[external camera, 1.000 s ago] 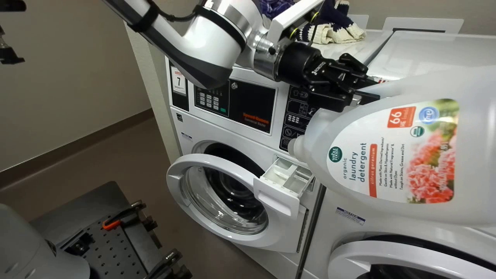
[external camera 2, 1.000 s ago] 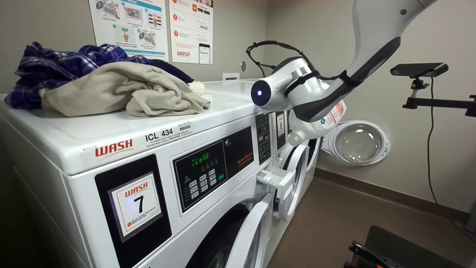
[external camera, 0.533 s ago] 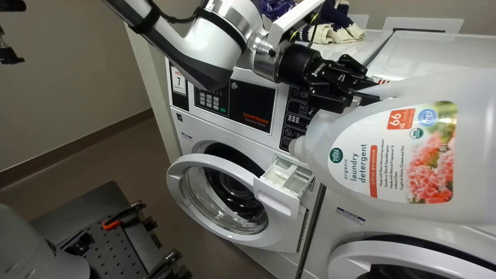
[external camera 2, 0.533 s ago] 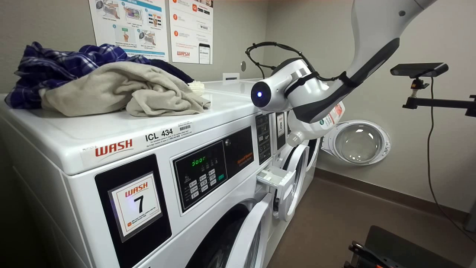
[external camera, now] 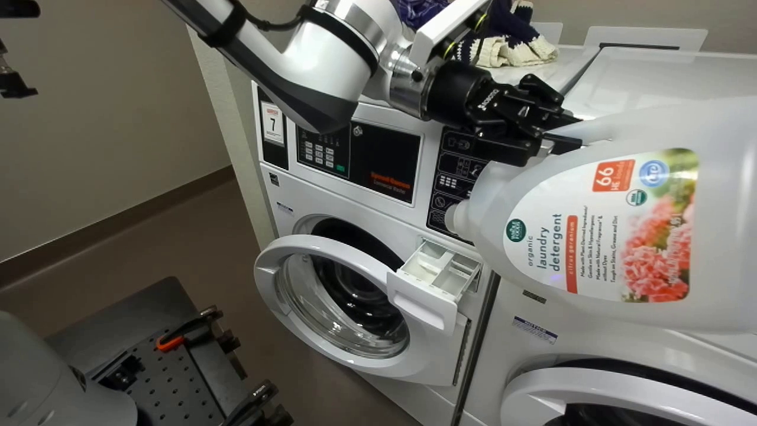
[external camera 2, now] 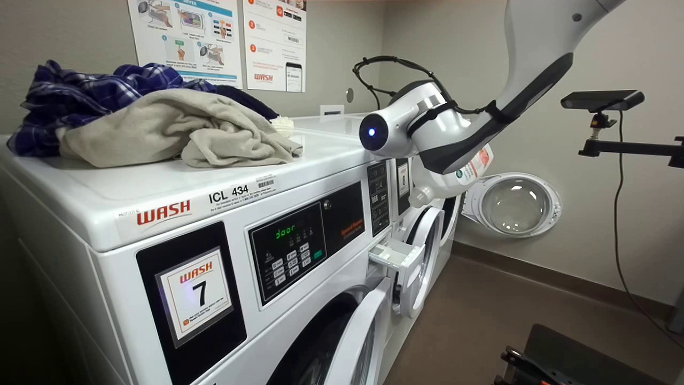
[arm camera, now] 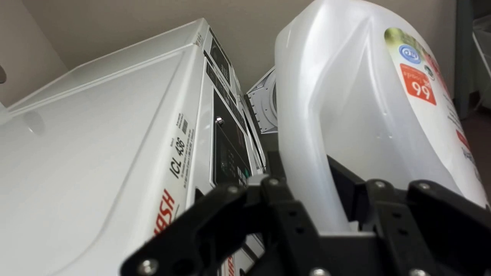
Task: Pour some detergent into the washing machine
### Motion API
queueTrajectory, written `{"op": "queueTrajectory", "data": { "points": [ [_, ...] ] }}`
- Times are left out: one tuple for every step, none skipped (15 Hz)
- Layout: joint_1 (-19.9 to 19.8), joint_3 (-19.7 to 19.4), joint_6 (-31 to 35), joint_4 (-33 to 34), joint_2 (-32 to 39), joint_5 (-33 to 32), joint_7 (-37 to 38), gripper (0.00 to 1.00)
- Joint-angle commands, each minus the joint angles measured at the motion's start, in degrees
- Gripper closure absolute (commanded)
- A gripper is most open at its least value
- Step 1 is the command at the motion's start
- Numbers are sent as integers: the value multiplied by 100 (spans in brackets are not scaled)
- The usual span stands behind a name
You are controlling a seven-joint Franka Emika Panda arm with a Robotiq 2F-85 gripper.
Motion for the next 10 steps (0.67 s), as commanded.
{"op": "queueTrajectory", "data": {
  "points": [
    [-4,44,47,275,-205,150,6,93],
    [-2,54,64,332,-228,284,9,93],
    [-1,66,79,399,-257,452,5,93],
    [-2,75,98,453,-292,614,12,93],
    [-3,82,132,479,-367,791,18,93],
    [-2,86,156,515,-423,944,56,93],
    [-6,85,195,536,-510,1155,65,93],
    [-8,77,226,564,-581,1349,107,93],
    [-11,70,251,589,-672,1602,166,93],
    [-13,60,264,622,-744,1867,224,93]
  ]
}}
